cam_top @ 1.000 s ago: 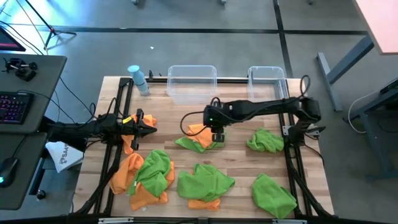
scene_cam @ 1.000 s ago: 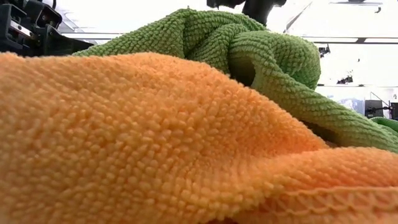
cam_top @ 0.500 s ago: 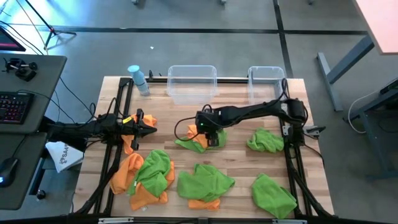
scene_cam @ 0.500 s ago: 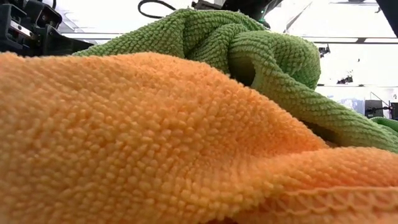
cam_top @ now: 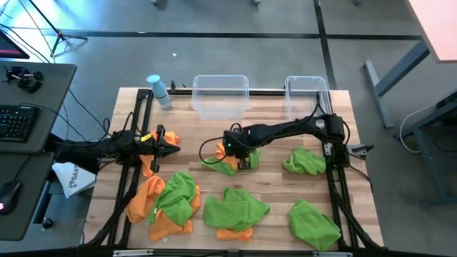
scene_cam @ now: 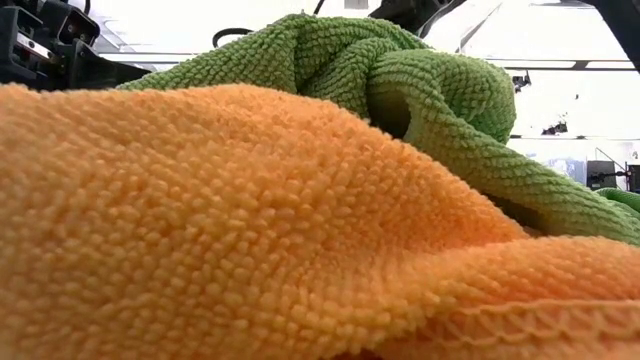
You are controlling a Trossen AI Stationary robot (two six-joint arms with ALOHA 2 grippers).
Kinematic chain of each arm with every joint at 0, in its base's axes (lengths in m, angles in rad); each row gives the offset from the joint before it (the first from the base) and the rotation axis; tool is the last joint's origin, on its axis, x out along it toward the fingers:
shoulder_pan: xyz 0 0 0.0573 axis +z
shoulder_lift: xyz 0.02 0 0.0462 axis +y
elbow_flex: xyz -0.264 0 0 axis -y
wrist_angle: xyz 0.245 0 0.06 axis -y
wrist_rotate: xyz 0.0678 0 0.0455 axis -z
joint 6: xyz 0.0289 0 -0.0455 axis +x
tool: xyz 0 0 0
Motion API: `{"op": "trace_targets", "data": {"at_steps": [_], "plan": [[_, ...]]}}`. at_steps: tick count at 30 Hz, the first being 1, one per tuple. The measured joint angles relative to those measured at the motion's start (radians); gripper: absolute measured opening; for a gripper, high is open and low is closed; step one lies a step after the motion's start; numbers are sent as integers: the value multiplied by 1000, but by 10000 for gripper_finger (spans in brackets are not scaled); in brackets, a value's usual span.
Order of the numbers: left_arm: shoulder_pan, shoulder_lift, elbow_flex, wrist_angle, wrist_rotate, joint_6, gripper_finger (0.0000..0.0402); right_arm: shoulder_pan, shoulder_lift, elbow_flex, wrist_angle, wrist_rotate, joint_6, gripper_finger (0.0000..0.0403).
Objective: Sort microfiber towel by color & place in baskets
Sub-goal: Put the orange towel into the right transparent bin
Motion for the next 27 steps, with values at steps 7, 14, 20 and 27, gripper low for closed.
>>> {"op": "trace_targets", "data": {"at_steps": [7,14,20,27], "plan": [[0,0,0,0,0,0,0,0,-80,-1,-26,-8,24,9],[0,0,0,0,0,0,0,1,-214,-1,-34,15,69,4],[0,0,0,1,0,0,0,1,-342,-1,-29,66,73,2],[0,0,0,0,0,0,0,0,-476,-1,-26,127,100,1]]}}
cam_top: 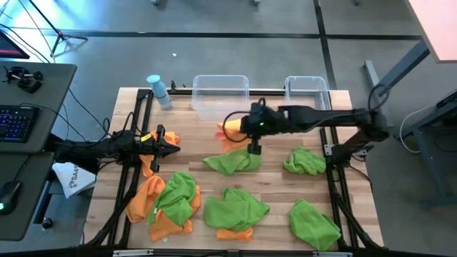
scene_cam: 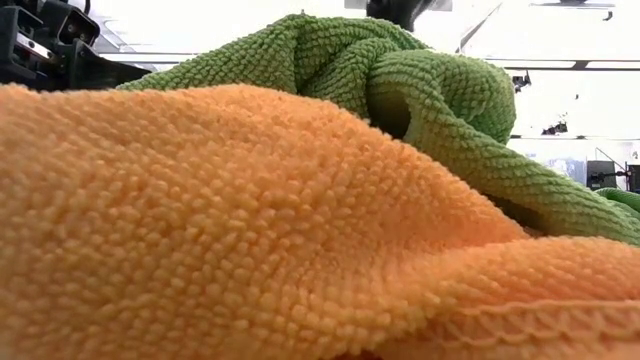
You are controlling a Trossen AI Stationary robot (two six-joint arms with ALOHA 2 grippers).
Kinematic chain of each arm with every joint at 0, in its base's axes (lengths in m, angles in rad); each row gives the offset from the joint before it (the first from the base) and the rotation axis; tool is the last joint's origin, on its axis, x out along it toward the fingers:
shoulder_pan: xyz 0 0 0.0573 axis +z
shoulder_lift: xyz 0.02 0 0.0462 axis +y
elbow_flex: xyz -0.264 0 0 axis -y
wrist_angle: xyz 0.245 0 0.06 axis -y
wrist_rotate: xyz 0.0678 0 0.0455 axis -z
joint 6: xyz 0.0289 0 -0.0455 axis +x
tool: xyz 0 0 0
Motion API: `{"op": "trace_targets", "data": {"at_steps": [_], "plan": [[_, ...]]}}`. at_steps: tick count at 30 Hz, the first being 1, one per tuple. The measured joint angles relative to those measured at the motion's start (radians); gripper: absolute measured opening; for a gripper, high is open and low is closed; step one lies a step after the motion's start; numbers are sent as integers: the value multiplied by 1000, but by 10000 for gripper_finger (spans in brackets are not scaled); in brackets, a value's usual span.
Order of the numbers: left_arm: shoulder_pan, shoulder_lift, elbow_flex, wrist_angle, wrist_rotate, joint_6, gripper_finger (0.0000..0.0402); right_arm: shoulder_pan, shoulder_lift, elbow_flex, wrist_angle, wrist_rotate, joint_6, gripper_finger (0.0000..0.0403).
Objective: Sort microfiber towel by color & place in baskets
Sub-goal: Put the orange towel into the right transparent bin
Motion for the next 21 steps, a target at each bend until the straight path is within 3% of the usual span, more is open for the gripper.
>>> {"op": "trace_targets", "data": {"at_steps": [7,14,21], "plan": [[0,0,0,0,0,0,0,0,-115,0,-33,68,32,1],[0,0,0,0,0,0,0,-30,-276,0,-183,150,140,0],[0,0,0,0,0,0,0,-142,-439,0,-296,336,241,0]]}}
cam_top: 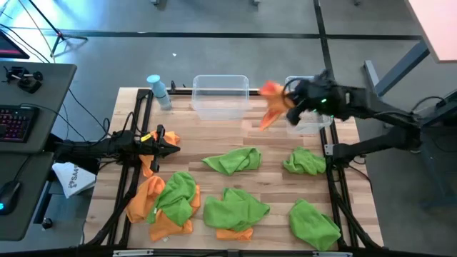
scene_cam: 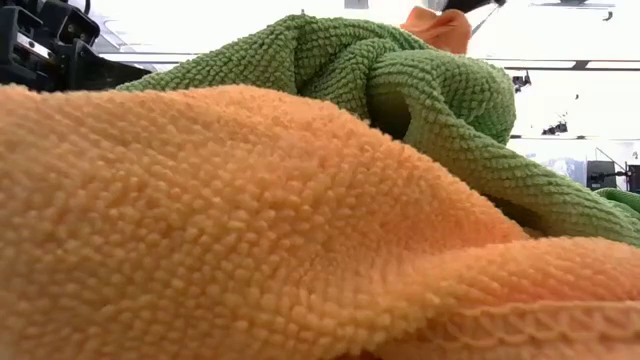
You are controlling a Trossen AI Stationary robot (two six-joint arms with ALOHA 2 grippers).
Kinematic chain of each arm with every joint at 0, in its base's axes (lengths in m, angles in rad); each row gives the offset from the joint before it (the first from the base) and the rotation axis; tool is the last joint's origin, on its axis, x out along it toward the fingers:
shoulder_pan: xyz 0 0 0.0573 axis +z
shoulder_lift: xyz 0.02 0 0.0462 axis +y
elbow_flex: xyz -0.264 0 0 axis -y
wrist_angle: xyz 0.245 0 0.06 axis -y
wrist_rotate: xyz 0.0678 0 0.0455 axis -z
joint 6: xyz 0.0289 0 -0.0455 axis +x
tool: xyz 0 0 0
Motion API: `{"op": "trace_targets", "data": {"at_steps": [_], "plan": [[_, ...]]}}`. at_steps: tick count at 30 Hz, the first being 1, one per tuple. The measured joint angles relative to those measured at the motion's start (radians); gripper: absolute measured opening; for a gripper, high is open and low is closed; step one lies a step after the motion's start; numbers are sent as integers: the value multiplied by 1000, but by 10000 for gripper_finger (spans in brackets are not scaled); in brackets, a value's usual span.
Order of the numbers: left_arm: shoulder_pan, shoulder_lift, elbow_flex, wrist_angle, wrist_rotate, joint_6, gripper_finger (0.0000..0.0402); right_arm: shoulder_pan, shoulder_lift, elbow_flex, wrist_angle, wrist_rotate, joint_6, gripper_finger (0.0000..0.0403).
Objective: Sort microfiber towel by color & place in baskets
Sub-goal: Put the orange towel into the right transparent bin
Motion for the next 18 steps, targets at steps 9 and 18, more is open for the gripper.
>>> {"op": "trace_targets", "data": {"at_steps": [9,18], "plan": [[0,0,0,0,0,0,0,-227,-116,-5,-170,100,94,0],[0,0,0,0,0,0,0,-498,-114,-182,-155,-133,67,0]]}}
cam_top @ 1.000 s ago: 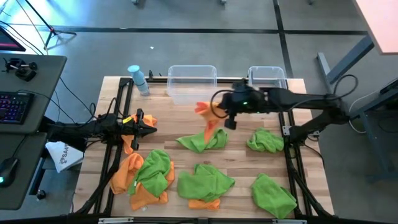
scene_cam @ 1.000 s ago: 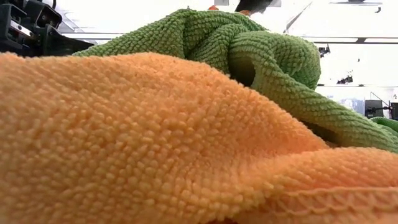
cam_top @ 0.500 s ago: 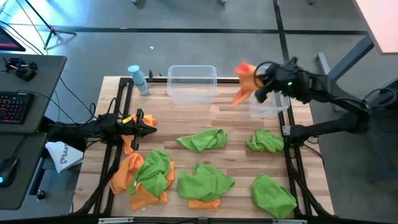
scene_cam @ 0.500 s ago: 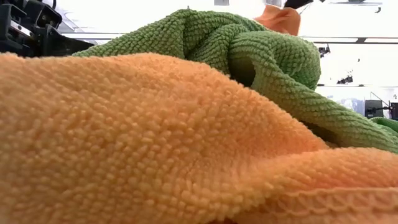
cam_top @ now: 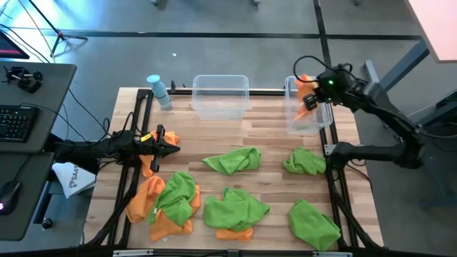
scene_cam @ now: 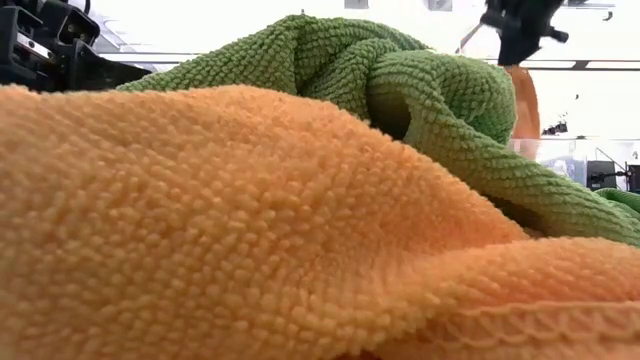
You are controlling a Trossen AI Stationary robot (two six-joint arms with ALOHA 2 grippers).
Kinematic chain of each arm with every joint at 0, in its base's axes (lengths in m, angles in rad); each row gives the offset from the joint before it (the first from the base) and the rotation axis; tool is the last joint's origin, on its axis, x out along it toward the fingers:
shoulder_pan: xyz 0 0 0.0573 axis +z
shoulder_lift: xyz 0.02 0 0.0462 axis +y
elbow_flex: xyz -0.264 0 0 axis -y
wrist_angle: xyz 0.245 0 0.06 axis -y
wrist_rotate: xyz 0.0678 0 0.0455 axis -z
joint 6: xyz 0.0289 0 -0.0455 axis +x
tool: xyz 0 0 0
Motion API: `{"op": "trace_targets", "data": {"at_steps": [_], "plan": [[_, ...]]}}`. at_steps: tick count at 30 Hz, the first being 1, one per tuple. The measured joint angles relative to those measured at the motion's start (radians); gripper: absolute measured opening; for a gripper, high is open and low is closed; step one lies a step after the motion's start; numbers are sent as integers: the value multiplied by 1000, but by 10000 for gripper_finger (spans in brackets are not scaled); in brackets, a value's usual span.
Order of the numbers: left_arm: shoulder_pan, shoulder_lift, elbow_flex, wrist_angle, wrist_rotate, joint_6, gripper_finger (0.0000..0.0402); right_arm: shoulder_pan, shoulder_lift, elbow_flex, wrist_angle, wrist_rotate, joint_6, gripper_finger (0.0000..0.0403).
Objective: Sort microfiber towel by color & place in baskets
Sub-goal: Put the orange towel into the right transparent bin
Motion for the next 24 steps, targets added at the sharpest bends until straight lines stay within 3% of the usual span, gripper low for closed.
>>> {"op": "trace_targets", "data": {"at_steps": [3,8,16,19,24], "plan": [[0,0,0,0,0,0,0,-87,4,-98,42,-55,-2,0],[0,0,0,0,0,0,0,-213,6,-251,125,-235,-45,0],[0,0,0,0,0,0,0,-303,7,-356,151,-320,-142,1],[0,0,0,0,0,0,0,-303,7,-356,156,-335,-180,20],[0,0,0,0,0,0,0,-303,7,-356,175,-335,-203,86]]}}
